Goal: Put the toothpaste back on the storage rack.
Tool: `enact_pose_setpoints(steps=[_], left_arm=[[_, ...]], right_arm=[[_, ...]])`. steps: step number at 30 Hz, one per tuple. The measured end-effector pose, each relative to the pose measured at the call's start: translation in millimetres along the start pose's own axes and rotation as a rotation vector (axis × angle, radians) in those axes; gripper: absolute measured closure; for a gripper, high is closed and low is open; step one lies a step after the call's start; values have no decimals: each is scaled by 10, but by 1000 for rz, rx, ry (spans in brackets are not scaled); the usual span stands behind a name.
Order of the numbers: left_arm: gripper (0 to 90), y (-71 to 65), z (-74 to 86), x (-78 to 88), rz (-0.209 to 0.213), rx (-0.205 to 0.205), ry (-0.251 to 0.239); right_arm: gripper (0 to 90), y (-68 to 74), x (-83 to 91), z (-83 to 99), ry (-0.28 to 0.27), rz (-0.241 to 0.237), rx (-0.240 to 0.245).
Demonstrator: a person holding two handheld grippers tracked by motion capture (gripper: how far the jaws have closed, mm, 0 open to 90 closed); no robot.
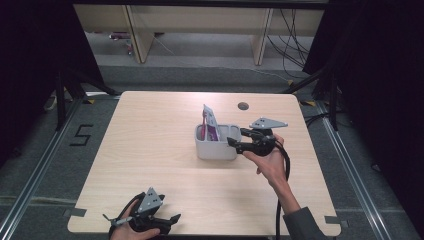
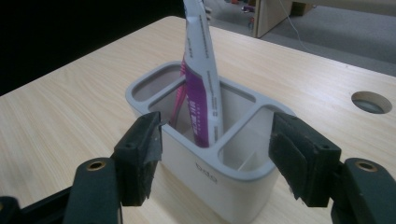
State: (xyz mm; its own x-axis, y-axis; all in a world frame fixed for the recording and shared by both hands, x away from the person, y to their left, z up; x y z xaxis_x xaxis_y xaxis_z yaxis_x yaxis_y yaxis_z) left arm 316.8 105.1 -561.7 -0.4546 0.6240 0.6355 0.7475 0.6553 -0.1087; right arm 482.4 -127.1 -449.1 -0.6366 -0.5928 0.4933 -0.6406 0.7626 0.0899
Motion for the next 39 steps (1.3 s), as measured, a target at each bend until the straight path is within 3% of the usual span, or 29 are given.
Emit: enact_pose_setpoints(steps=[2,3,7,8,10,12,14,20,21,23,26,27,29,30,31,32,34,35,36,39], left_arm=[[169,-1,0,1,0,0,2],[169,-1,1,1,0,-1,3],[169,0,1,1,-1,0,3],[170,-1,2,0,-1,1,3],[170,0,2,0,-1,0,3],[170,1,1,1,-1,-1,4],[169,2,-1,1,-1,-3,3],[169,-8,-9,-3,-2,2,-5],[170,12,2,4,-9,-13,10],[169,9,4,2,-8,-13,10],[169,1,-1,-1,-3,-7,5],[169,1,1,1,-2,-9,6],[169,10,3,2,-7,-13,10],[169,1,-1,-1,-2,-6,5],[169,0,4,5,-1,-10,13],[169,0,3,4,-2,-7,11],[169,0,3,3,-1,-6,11],[169,0,3,3,-1,-6,12],[170,2,4,2,-3,-5,12],[170,4,2,2,0,-3,9]], right_arm=[[353,-7,14,8,-8,5,-10],[351,-30,31,14,-11,7,19],[337,-28,116,83,-5,9,-27],[334,-57,127,83,-15,19,5],[321,-28,149,112,-15,0,-14],[315,-44,184,138,-29,10,1],[300,-27,196,167,-15,-7,-9],[265,-58,276,278,-1,2,-25],[261,-71,289,323,11,10,-33],[255,-83,288,338,12,10,-17],[255,-98,319,396,25,22,-42],[254,-130,330,393,11,40,-17],[251,-85,346,418,17,23,-54],[249,-97,366,427,25,23,-31],[249,-63,375,442,27,14,-67],[248,-108,378,445,16,29,-11],[244,-81,396,481,23,25,-37],[243,-89,417,496,32,28,-24],[243,-59,425,517,32,20,-51],[233,-53,453,592,42,25,-33]])
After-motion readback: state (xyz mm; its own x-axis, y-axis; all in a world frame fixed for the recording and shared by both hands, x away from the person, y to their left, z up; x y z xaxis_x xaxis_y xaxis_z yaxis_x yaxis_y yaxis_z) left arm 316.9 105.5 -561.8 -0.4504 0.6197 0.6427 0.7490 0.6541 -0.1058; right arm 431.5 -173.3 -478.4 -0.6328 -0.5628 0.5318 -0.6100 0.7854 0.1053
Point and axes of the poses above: each handheld gripper's, and its own axes: x roughly backward along the jaws, z roughly out of its underside, y roughly to its left, the point moved 9 cm from there along -x, roughly forward along the jaws, and after that the axes turned 3 degrees about z, right-handed, at the moved point
